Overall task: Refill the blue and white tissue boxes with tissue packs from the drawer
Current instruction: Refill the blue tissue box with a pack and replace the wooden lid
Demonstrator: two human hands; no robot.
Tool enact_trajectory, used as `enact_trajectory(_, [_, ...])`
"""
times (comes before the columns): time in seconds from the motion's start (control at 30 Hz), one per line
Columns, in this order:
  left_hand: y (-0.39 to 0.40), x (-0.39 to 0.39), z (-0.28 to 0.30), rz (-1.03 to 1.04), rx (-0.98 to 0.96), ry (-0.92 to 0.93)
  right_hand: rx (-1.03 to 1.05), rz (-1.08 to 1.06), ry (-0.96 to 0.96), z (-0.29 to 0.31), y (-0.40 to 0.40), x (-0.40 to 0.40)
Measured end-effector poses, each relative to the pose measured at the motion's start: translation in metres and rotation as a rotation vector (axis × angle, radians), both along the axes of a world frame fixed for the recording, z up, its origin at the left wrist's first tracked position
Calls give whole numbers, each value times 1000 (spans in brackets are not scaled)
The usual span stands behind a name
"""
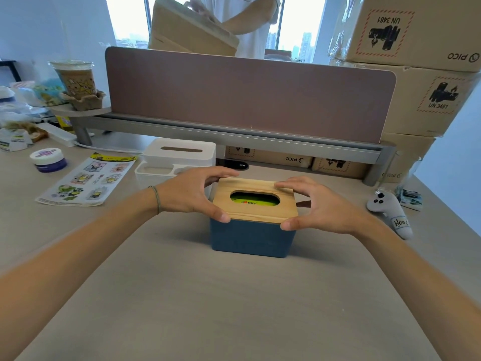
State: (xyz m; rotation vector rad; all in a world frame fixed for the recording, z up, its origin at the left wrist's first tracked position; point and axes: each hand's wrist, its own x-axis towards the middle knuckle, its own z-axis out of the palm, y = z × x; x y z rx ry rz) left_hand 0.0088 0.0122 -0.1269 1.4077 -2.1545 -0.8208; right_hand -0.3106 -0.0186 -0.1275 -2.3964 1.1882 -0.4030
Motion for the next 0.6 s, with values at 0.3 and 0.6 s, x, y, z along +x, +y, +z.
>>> enact_trajectory(0.3, [9, -5, 8, -6, -152, -294, -3, 14, 88, 5, 4, 0])
enact_trajectory(0.6, [11, -10, 20, 20, -213, -495, -46, 37, 171, 17, 14, 8])
